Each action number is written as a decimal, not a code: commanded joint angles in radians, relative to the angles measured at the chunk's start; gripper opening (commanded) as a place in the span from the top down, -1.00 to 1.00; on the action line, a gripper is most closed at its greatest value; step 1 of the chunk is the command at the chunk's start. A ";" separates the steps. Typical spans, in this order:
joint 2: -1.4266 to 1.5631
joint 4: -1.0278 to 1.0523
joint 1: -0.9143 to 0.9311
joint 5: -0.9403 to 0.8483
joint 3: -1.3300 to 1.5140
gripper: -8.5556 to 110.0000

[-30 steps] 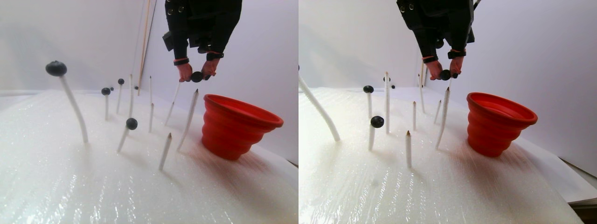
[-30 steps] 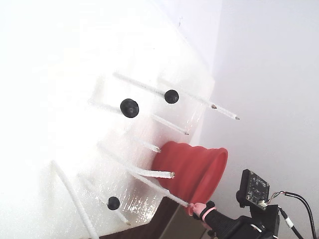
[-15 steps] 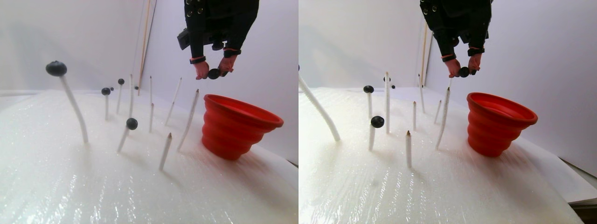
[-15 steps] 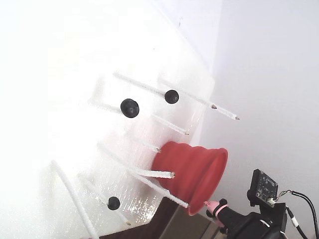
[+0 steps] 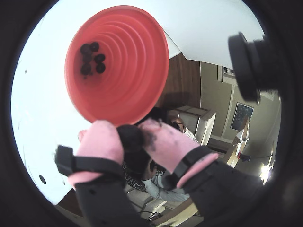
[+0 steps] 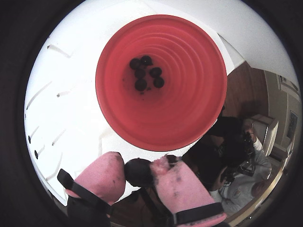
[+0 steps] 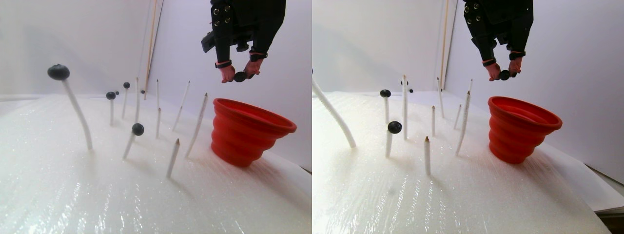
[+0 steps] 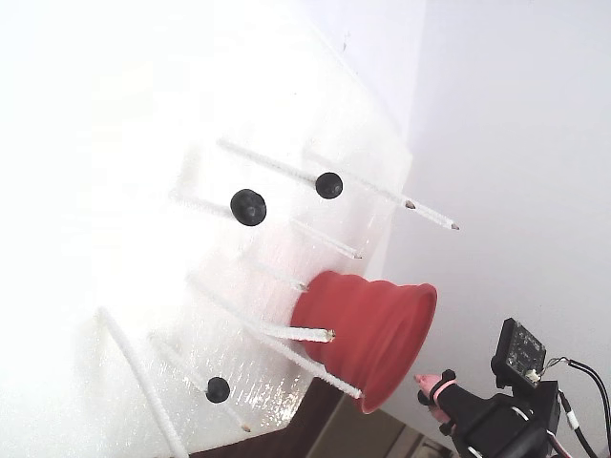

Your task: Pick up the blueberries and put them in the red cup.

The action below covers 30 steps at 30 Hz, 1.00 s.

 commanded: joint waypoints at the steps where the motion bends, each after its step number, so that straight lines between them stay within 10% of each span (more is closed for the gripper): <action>1: -0.006 -0.040 0.075 -0.015 -0.104 0.69; 30: -0.072 -0.112 0.106 -0.034 -0.144 0.58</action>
